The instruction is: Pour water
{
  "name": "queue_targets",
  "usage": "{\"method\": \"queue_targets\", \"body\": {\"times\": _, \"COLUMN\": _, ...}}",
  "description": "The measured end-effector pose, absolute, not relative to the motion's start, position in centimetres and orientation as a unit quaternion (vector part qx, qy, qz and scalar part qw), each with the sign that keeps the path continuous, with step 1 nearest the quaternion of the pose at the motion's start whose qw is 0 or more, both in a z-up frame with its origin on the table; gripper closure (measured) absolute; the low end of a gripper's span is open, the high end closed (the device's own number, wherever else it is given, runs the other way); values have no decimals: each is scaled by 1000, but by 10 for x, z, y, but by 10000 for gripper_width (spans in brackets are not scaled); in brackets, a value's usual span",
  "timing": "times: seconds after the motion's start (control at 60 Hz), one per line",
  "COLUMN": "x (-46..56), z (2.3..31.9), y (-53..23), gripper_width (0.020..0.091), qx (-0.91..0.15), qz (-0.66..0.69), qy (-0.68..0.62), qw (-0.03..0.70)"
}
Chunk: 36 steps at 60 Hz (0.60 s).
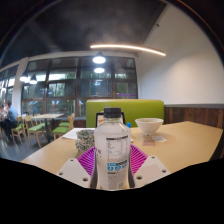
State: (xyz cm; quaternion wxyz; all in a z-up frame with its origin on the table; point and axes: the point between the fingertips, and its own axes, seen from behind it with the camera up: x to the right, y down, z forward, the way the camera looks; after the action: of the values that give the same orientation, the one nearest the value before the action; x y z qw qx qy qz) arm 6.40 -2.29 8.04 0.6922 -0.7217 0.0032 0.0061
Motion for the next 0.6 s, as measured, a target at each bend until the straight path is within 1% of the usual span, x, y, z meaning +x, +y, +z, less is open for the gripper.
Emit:
{"method": "queue_targets", "body": {"times": 0.083, "x": 62, "z": 83, "y": -16, "gripper_width": 680, "qx": -731, "qz": -27, "qy": -31, "qw": 681}}
{"method": "queue_targets", "body": {"times": 0.15, "x": 72, "z": 101, "y": -2, "gripper_width": 679, "qx": -729, "qz": -84, "qy": -84, "qw": 674}}
{"method": "queue_targets", "body": {"times": 0.283, "x": 87, "z": 155, "y": 45, "gripper_width": 682, "qx": -681, "qz": -281, "qy": -227, "qw": 637}}
{"method": "queue_targets", "body": {"times": 0.333, "x": 83, "z": 179, "y": 62, "gripper_width": 681, "qx": -642, "qz": -364, "qy": -295, "qw": 607}}
{"method": "queue_targets", "body": {"times": 0.4, "x": 81, "z": 202, "y": 82, "gripper_width": 682, "qx": -577, "qz": -458, "qy": -381, "qw": 558}}
{"method": "queue_targets", "body": {"times": 0.467, "x": 59, "z": 203, "y": 103, "gripper_width": 682, "qx": -523, "qz": -521, "qy": -451, "qw": 502}}
{"method": "queue_targets", "body": {"times": 0.6, "x": 33, "z": 189, "y": 133, "gripper_width": 679, "qx": -412, "qz": -603, "qy": -568, "qw": 379}}
